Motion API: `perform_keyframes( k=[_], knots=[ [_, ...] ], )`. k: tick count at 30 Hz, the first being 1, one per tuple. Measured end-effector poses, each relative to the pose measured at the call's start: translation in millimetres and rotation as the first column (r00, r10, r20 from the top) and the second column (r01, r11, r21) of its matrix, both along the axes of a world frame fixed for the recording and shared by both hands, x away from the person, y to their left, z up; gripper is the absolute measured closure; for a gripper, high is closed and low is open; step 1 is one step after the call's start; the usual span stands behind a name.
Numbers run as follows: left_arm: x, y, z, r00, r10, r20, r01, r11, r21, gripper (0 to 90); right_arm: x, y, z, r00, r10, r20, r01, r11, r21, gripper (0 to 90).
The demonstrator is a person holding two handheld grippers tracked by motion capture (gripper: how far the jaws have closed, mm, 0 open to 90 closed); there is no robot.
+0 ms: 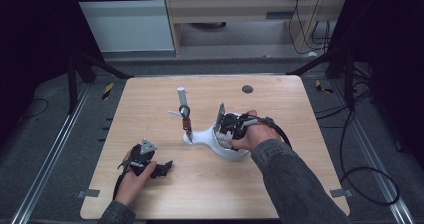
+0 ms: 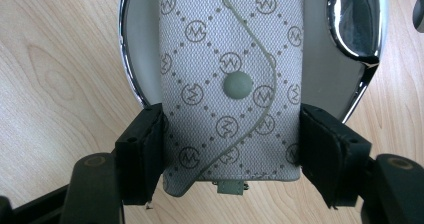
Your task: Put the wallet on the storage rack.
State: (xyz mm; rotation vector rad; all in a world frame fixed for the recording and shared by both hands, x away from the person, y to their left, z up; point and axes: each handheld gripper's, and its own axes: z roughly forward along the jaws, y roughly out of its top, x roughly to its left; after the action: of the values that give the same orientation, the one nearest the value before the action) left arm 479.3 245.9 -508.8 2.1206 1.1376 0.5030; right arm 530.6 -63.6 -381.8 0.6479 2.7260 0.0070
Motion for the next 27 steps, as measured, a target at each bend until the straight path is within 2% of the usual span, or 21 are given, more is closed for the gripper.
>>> perform_keyframes(
  k=[12,14,16,18,27],
  knots=[
    [0.0,0.0,0.0,1.0,0.0,0.0,0.0,1.0,0.0,0.0,2.0,1.0,-1.6,1.0,-0.008,-0.001,0.008,1.0,0.006,31.2],
    [0.0,0.0,0.0,1.0,0.0,0.0,0.0,1.0,0.0,0.0,3.7,1.1,-1.6,0.9999,-0.013,0.004,0.013,1.0,0.027,28.7],
    [0.0,0.0,0.0,1.0,-0.001,0.0,0.001,1.0,0.0,0.0,4.3,1.2,0.6,0.9995,-0.03,0.014,0.029,0.999,0.039,19.2],
    [0.0,0.0,0.0,1.0,0.0,0.0,0.0,1.0,0.0,0.0,3.5,0.0,4.5,0.9991,-0.041,0.007,0.04,0.996,0.081,19.0],
    [0.2,-0.1,0.0,1.0,-0.002,0.0,0.002,1.0,0.001,0.0,-4.5,-9.2,14.4,0.9982,-0.053,0.028,0.049,0.991,0.124,21.2]
  ],
)
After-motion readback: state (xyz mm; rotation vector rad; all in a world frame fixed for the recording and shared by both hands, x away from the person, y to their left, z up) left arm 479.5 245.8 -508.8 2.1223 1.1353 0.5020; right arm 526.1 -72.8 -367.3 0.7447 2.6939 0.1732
